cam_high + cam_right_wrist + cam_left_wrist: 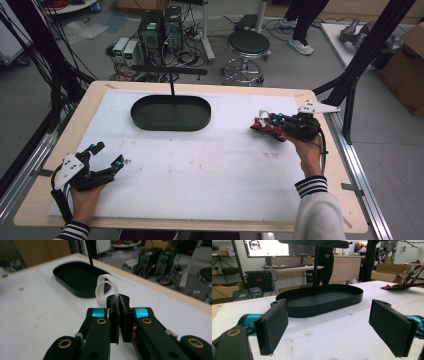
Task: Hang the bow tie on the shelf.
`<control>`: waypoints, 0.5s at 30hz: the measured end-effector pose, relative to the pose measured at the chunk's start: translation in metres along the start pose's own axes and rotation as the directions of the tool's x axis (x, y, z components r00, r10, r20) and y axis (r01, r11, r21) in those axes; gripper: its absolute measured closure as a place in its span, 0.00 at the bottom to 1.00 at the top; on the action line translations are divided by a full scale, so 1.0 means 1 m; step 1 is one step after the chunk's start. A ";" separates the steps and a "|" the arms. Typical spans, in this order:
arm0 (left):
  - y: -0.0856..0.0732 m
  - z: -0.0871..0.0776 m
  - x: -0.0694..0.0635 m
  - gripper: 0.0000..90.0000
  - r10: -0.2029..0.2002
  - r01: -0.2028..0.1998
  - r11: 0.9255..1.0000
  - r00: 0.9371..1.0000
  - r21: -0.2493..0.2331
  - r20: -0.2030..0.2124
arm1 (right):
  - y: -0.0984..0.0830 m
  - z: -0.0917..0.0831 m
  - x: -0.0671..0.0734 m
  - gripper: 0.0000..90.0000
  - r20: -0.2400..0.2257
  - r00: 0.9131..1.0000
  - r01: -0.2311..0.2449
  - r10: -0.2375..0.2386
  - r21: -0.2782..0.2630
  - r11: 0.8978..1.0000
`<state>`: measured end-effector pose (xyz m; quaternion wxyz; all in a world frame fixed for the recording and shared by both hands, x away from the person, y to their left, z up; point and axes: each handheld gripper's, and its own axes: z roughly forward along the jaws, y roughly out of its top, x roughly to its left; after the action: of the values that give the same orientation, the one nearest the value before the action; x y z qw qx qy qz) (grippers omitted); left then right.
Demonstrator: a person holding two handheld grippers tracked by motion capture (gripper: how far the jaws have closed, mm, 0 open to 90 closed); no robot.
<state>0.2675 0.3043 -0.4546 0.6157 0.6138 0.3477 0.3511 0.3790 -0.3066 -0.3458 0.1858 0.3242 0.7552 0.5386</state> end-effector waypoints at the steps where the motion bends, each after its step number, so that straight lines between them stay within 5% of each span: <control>1: 0.000 0.000 0.000 0.18 0.000 0.000 1.000 1.000 0.000 0.000 | 0.005 0.002 0.003 0.97 -0.005 1.000 -0.008 0.008 -0.011 1.000; 9: 0.000 0.000 0.000 0.18 0.000 0.000 1.000 1.000 0.003 -0.002 | 0.038 0.025 0.024 0.97 -0.021 0.998 -0.064 0.062 -0.095 0.993; 15: 0.000 0.000 0.000 0.18 -0.002 0.002 1.000 1.000 0.001 0.000 | 0.052 0.041 0.035 0.97 -0.027 0.999 -0.045 0.042 -0.114 0.992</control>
<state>0.2676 0.3047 -0.4546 0.6158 0.6137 0.3484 0.3505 0.3944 -0.2434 -0.3095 0.1828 0.3227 0.7181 0.5888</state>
